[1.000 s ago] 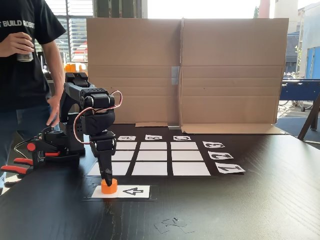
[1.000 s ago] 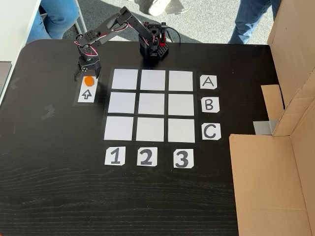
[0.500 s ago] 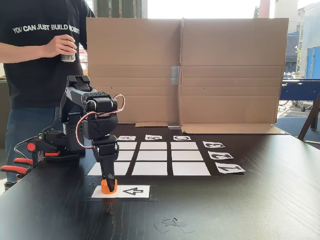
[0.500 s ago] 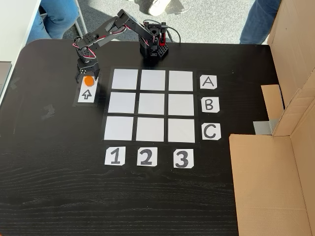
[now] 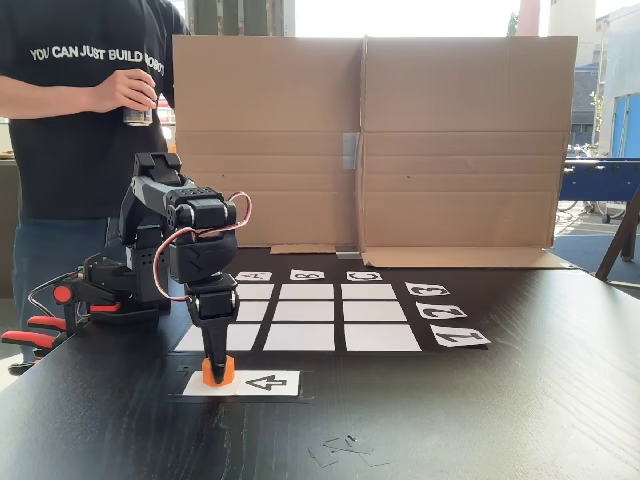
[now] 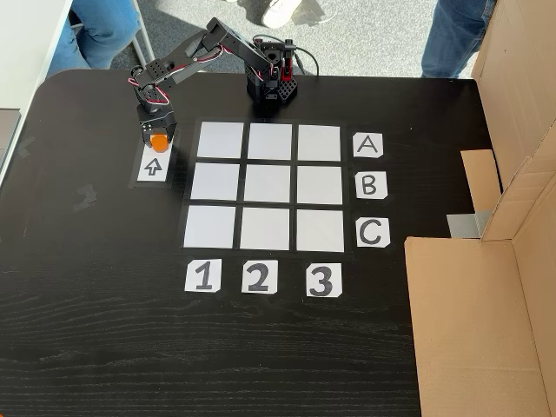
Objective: Pick up the round, orange token and place it in the grid on square A2.
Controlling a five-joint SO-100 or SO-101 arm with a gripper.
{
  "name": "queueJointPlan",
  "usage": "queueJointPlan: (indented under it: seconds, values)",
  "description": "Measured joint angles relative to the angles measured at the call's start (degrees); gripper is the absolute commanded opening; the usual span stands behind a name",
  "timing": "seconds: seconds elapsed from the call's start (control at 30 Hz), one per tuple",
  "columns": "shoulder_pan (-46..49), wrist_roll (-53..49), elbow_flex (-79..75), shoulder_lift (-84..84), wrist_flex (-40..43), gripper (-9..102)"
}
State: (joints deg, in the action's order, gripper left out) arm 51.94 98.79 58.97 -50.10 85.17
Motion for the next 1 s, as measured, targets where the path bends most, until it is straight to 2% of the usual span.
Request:
queueJointPlan:
  seconds: [0.2, 0.63, 1.0]
  values:
    - [0.9, -0.3, 0.0, -0.1, 0.0, -1]
    - [3.3, -7.9, 2.9, -7.6, -0.1, -1]
    - [2.4, -24.2, 11.4, -19.3, 0.0, -1]
